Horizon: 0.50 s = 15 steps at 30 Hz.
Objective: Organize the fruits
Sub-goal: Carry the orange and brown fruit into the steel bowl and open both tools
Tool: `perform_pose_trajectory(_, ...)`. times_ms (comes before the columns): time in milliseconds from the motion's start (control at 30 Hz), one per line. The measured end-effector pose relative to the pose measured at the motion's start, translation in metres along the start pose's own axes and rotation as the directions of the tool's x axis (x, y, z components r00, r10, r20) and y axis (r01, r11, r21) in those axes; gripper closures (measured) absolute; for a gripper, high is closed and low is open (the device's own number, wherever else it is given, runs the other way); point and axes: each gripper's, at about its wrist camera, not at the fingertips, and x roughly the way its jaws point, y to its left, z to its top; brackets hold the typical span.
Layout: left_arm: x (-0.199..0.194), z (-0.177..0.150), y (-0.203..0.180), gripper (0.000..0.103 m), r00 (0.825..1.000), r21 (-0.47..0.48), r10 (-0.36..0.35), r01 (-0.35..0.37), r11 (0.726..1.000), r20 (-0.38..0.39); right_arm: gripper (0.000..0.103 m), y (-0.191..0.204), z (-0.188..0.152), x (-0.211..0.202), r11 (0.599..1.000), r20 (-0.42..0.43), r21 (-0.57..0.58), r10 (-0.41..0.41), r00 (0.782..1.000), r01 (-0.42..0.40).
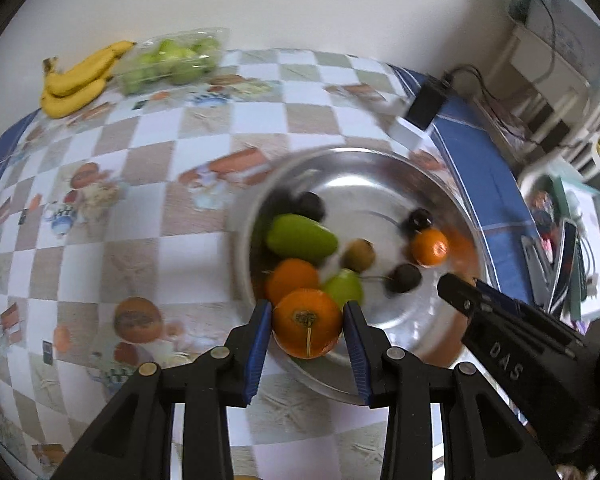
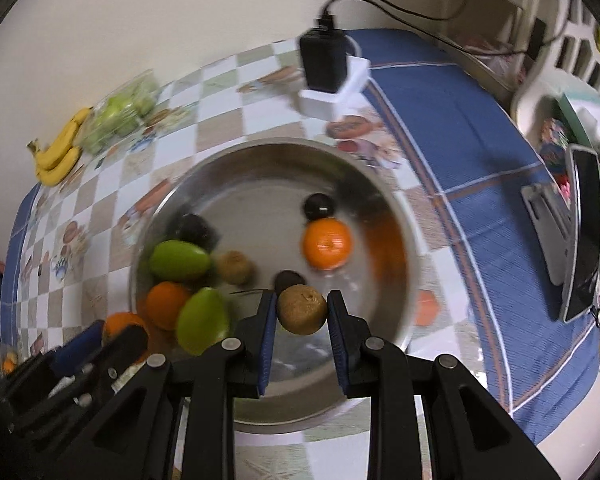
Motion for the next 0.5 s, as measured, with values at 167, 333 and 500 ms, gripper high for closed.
perform_pose_trajectory(167,0.009,-0.006,-0.022,0.064,0.999,0.042,-0.039,0.040,0.998,-0.035,0.076,-0.011,0.001,0.000,1.000,-0.004,0.018,0.000,1.000,0.000)
perform_pose_trajectory(333,0.018,-0.012,-0.033,0.064,0.997,0.073,-0.028,0.032,0.997,-0.066,0.076,-0.008,-0.001,0.001,1.000,-0.013,0.006,0.013,1.000,-0.012)
perform_pose_trajectory(500,0.026,-0.015,-0.036,0.064,0.996,0.084,-0.020,0.027,0.996,-0.091,0.076,-0.006,-0.005,0.015,1.000,-0.069,0.002,0.028,0.997,-0.028)
